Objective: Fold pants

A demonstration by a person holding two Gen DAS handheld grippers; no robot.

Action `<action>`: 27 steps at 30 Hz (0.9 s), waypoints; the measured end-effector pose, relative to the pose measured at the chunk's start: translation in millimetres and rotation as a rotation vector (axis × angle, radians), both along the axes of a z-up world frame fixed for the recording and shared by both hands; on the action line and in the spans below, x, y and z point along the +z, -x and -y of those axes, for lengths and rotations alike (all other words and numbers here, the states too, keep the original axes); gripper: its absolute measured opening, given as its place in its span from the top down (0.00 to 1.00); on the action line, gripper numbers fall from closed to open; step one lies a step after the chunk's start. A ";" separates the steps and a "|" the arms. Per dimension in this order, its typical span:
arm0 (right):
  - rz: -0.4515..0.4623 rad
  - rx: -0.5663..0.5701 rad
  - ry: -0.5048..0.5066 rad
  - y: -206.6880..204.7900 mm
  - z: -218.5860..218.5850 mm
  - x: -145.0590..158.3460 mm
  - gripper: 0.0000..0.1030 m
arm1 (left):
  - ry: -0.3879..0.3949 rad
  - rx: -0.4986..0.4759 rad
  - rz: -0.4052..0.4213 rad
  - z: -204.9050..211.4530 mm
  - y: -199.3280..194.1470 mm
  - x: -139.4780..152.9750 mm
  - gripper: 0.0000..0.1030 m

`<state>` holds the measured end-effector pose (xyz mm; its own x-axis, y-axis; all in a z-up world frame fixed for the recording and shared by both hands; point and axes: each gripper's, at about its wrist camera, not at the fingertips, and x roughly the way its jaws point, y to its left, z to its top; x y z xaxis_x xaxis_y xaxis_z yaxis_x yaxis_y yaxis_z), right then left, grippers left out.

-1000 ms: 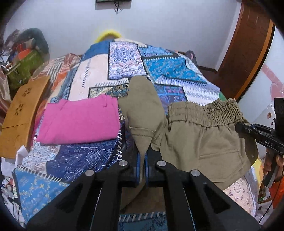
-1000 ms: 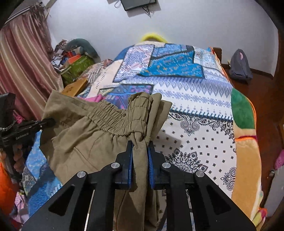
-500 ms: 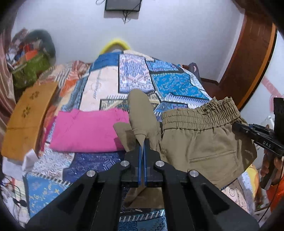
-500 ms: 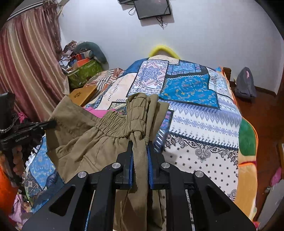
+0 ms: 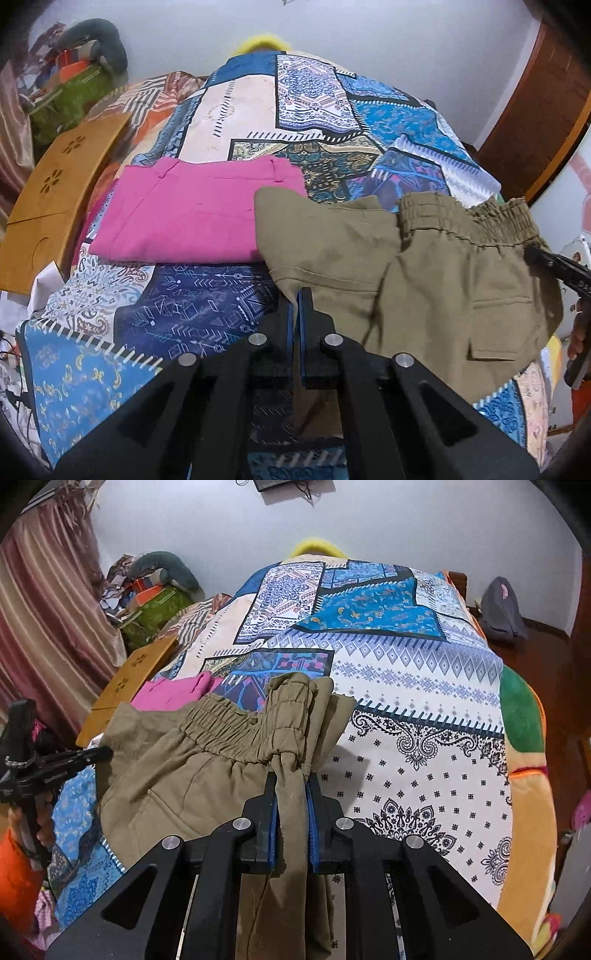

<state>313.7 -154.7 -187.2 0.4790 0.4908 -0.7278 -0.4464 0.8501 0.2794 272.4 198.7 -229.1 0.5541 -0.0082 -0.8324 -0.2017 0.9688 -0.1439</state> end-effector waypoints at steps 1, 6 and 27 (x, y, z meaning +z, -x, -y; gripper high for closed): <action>0.007 0.003 -0.005 0.5 -0.8 3.1 0.89 | 0.006 0.003 0.008 -1.3 0.4 0.2 0.99; 0.061 0.031 0.002 2.3 -9.4 24.5 0.89 | -0.017 -0.026 0.049 4.4 3.0 16.7 1.00; 0.248 0.125 -0.031 -30.5 -117.5 96.9 0.89 | -0.177 0.087 0.213 -72.3 -7.8 116.4 1.00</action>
